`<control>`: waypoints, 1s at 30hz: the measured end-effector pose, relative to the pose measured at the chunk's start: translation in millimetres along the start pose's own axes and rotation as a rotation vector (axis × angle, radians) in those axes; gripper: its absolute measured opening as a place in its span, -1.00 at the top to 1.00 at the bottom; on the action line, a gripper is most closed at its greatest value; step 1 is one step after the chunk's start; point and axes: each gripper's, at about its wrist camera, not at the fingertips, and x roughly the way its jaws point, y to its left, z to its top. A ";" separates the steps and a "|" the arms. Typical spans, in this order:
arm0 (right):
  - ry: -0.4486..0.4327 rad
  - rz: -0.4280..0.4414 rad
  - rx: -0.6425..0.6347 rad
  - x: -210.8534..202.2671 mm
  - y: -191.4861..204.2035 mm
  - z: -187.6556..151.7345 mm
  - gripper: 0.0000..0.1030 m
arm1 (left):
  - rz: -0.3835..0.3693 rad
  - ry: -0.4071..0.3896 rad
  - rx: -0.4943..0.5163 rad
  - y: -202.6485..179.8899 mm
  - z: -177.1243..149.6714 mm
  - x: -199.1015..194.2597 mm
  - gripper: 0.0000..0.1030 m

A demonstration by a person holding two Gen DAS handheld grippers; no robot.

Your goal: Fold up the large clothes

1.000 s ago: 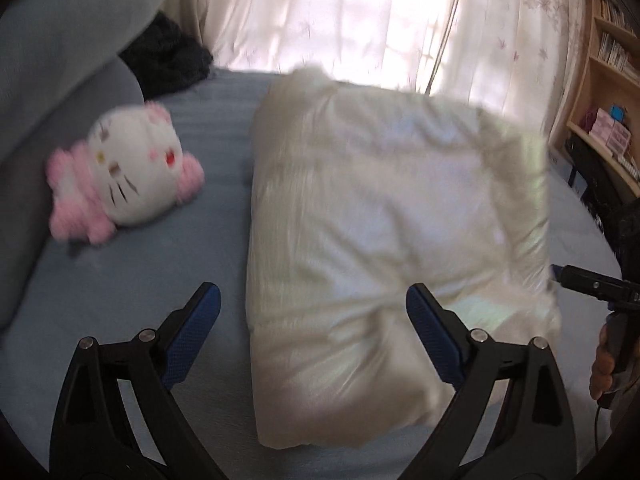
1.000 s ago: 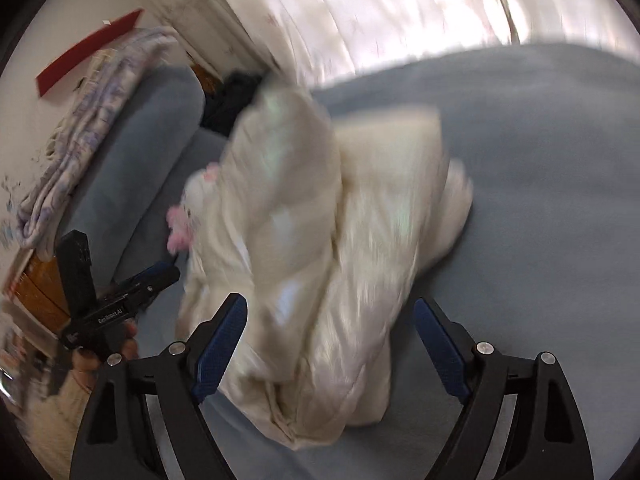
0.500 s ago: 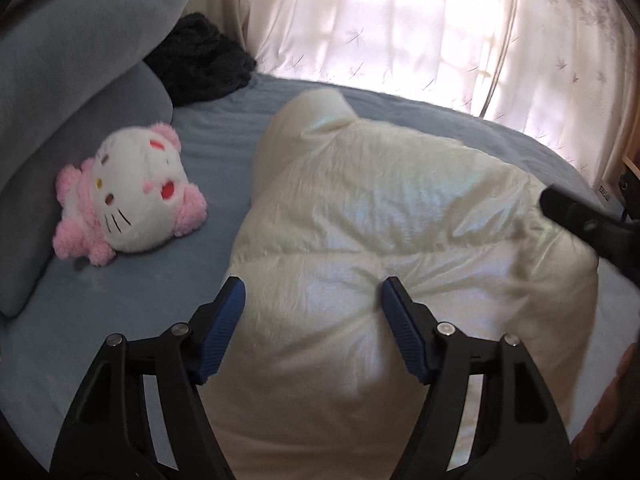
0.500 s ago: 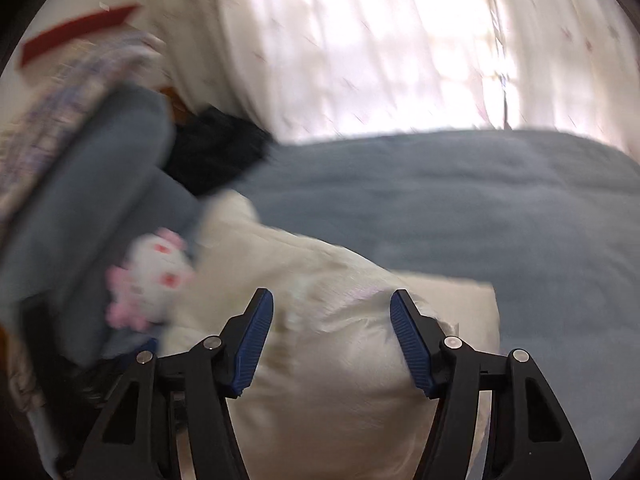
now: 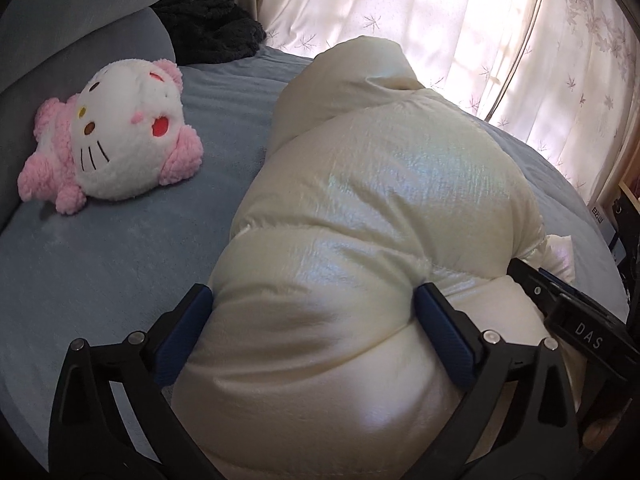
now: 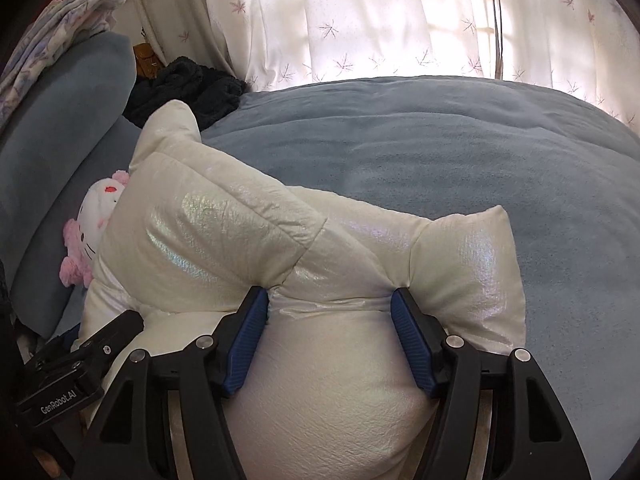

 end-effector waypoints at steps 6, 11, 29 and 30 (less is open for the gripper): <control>0.017 -0.024 -0.018 -36.5 31.8 -5.3 -0.23 | 0.032 -0.010 0.009 -5.4 -5.3 -4.4 -0.99; 0.081 -0.035 -0.003 -70.8 31.4 1.8 -0.37 | 0.079 -0.004 0.020 -18.5 -5.5 -36.8 -0.96; 0.103 0.038 0.007 -360.7 -14.7 -72.4 -0.73 | -0.001 -0.092 0.134 -113.0 -70.6 -319.1 -0.96; 0.100 0.030 0.007 -375.9 -19.6 -79.7 -0.74 | -0.011 -0.099 0.137 -120.0 -78.4 -335.7 -0.96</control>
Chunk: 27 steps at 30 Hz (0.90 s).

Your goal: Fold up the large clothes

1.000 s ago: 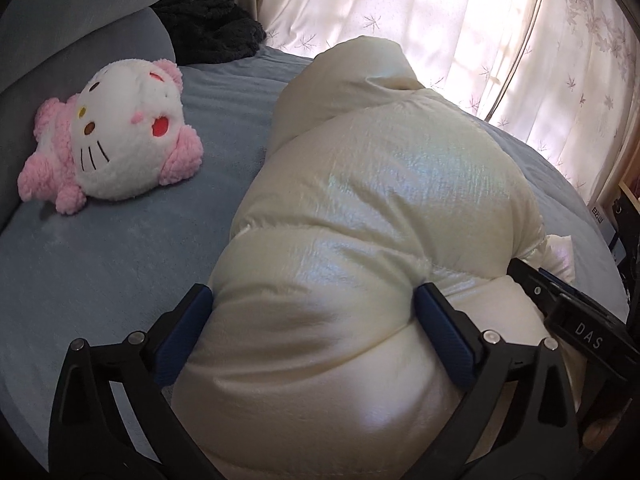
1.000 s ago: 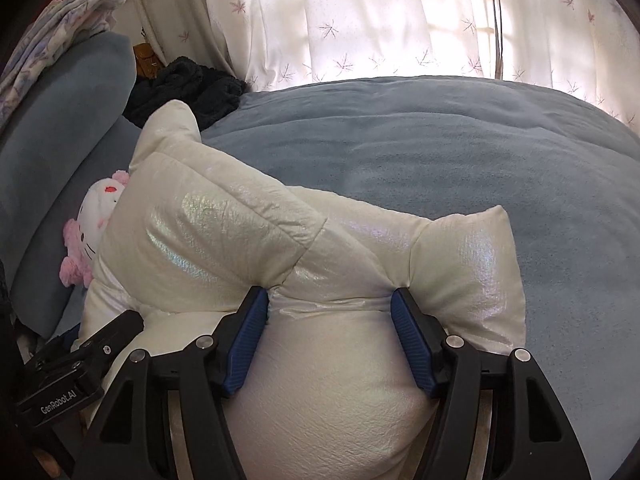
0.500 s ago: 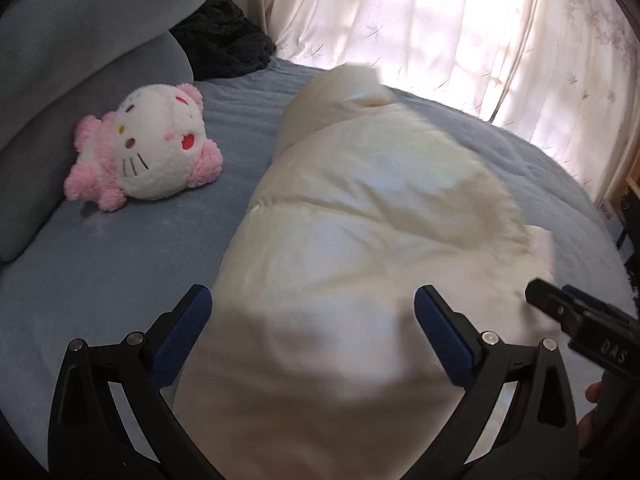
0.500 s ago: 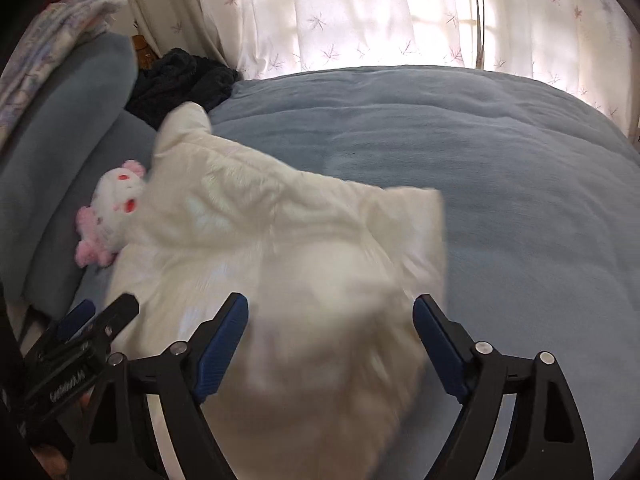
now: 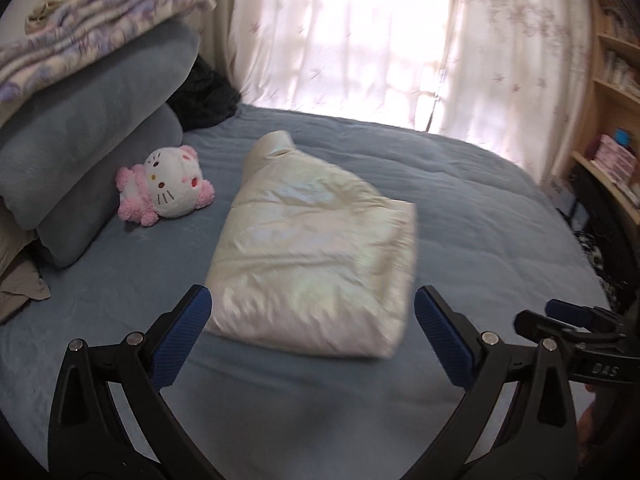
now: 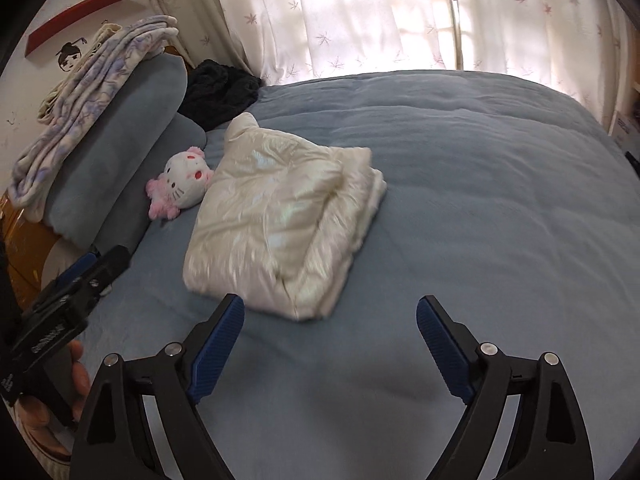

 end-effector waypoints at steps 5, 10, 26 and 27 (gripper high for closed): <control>-0.015 -0.032 0.003 -86.2 -16.5 -53.6 -0.87 | -0.040 -0.012 -0.012 -30.9 -30.7 -69.7 -0.96; -0.031 -0.024 0.043 -143.6 -32.9 -108.0 -0.92 | -0.066 0.025 0.020 -62.4 -65.5 -110.9 -0.96; -0.113 -0.209 0.003 -295.5 -48.0 -258.2 -0.98 | -0.098 0.042 0.073 -146.4 -156.5 -204.8 -0.96; -0.120 -0.208 0.011 -303.2 -50.5 -264.6 -0.98 | -0.099 0.035 0.072 -151.1 -161.0 -211.7 -0.96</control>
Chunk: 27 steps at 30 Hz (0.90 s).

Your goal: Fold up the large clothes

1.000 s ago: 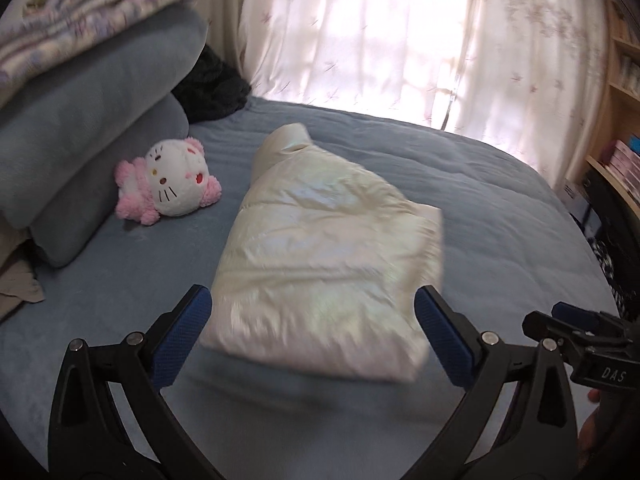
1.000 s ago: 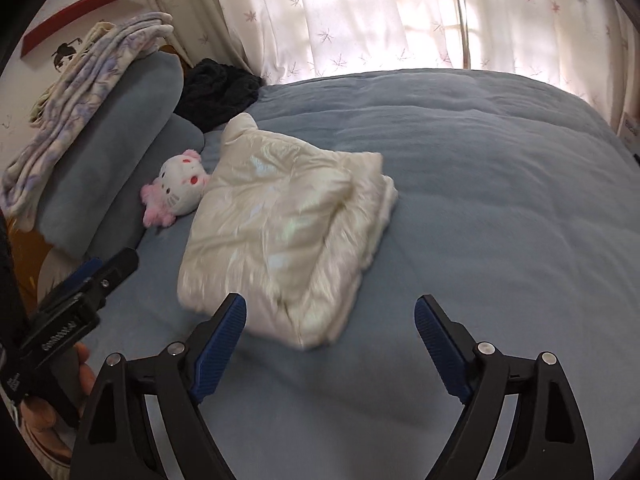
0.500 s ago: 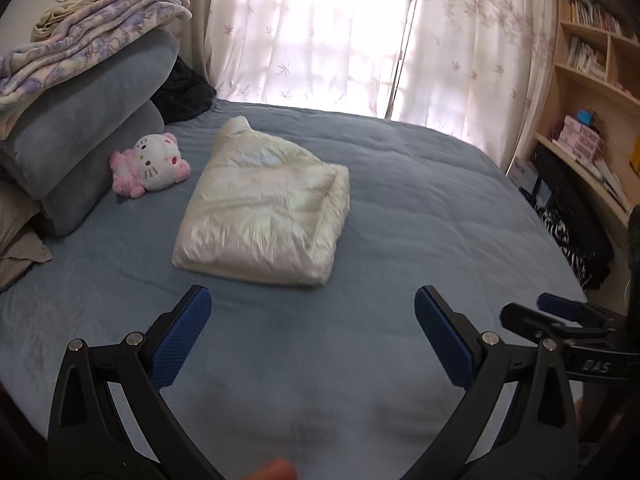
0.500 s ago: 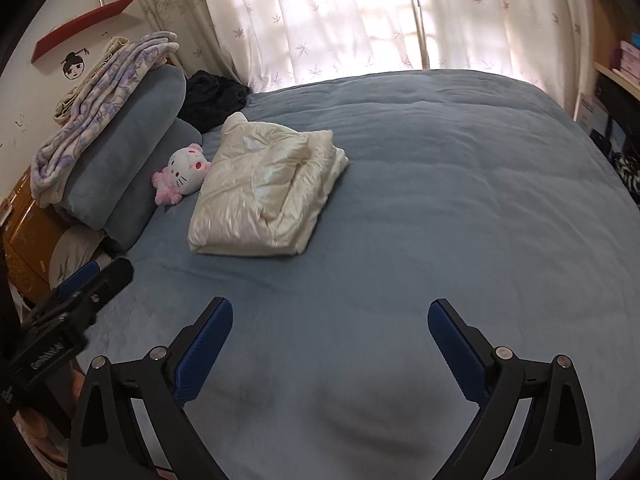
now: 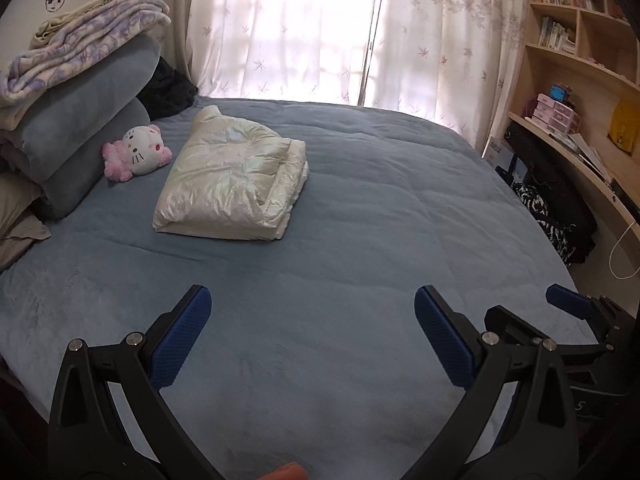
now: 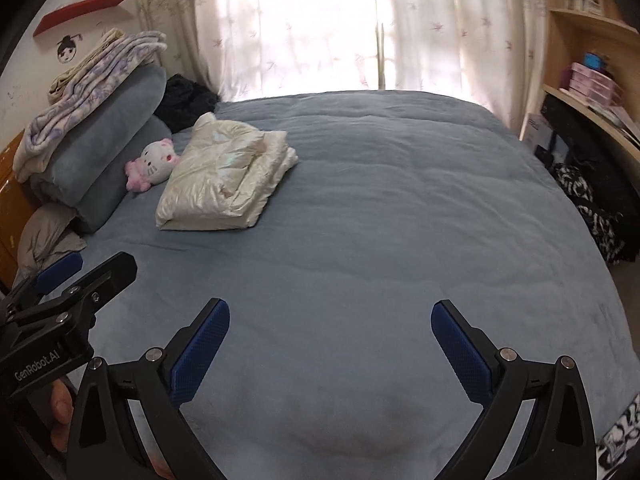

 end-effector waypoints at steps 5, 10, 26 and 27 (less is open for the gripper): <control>-0.027 0.021 0.062 -39.6 -25.0 -25.3 -0.98 | 0.030 -0.015 0.008 -11.1 -10.3 -16.3 -0.96; -0.040 0.032 0.078 -73.8 -45.6 -44.7 -0.98 | 0.034 -0.004 0.039 -23.0 -23.6 -26.5 -0.96; -0.043 0.018 0.061 -117.9 -82.5 -62.5 -0.98 | 0.055 0.002 0.062 -33.8 -35.3 -36.9 -0.96; -0.043 0.022 0.056 -119.7 -83.5 -63.1 -0.98 | 0.056 0.010 0.058 -33.9 -36.2 -36.1 -0.96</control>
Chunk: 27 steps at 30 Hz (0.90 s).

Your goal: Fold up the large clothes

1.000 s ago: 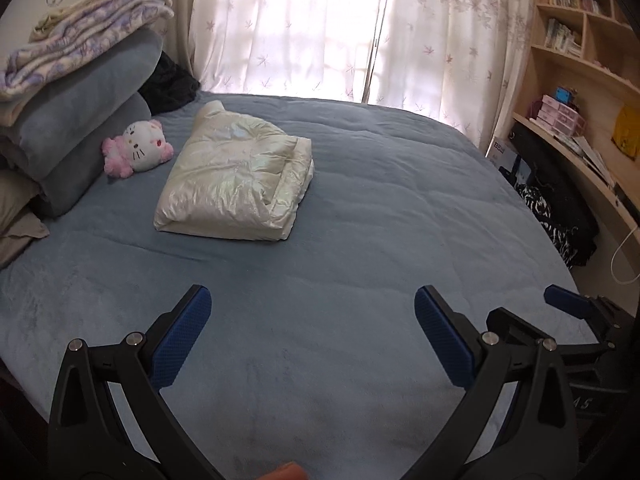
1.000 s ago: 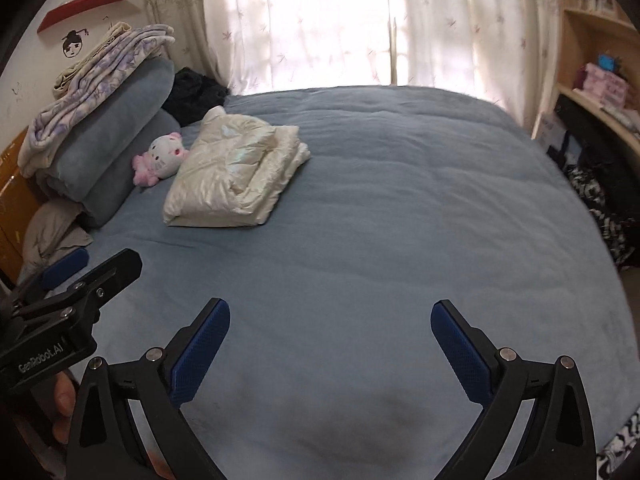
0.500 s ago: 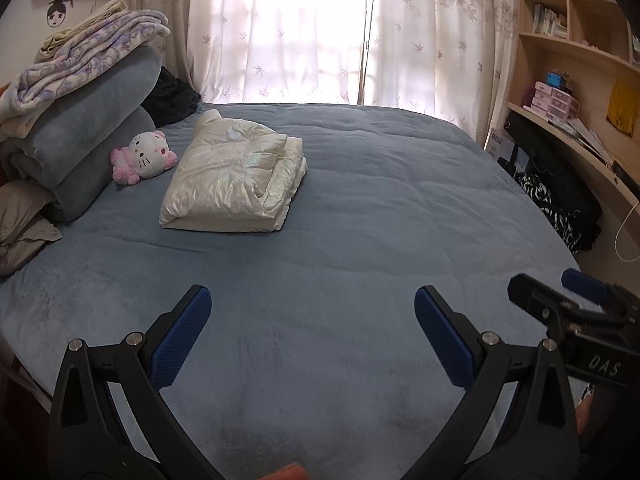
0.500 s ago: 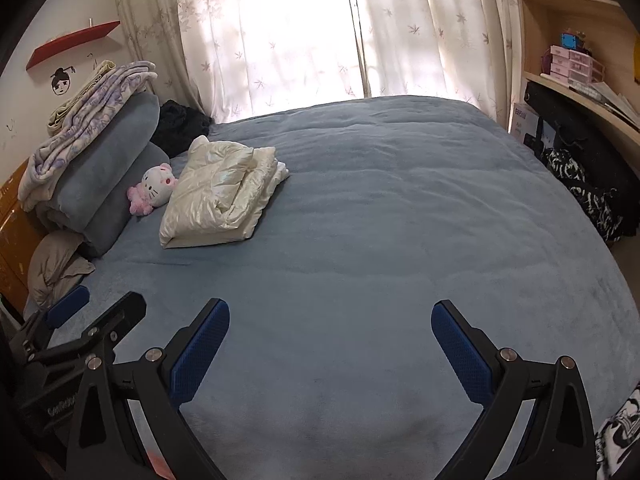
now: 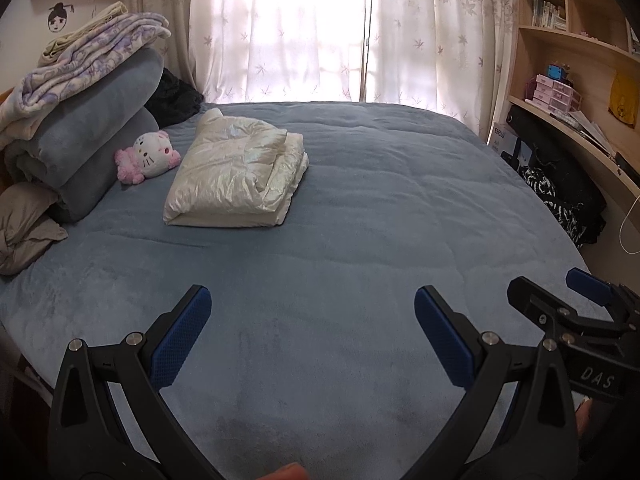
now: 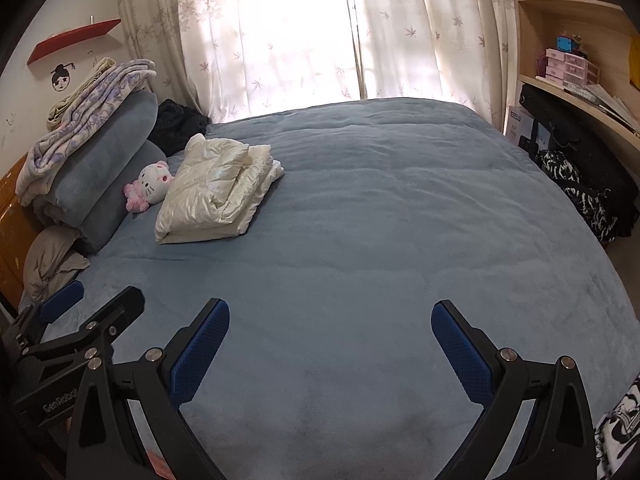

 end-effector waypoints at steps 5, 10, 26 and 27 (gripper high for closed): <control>-0.003 -0.005 -0.021 1.3 -2.5 7.2 -0.98 | 0.005 0.015 -0.013 2.1 1.1 5.5 -0.96; 0.003 0.000 -0.019 0.0 -7.4 9.8 -0.98 | 0.012 0.020 -0.013 -0.7 1.1 7.9 -0.96; 0.015 -0.004 -0.013 4.6 -13.0 17.8 -0.98 | 0.015 0.034 -0.009 -1.2 -0.2 12.6 -0.96; 0.014 -0.006 -0.013 4.9 -12.5 17.9 -0.98 | 0.015 0.035 -0.009 -0.5 -0.1 13.4 -0.96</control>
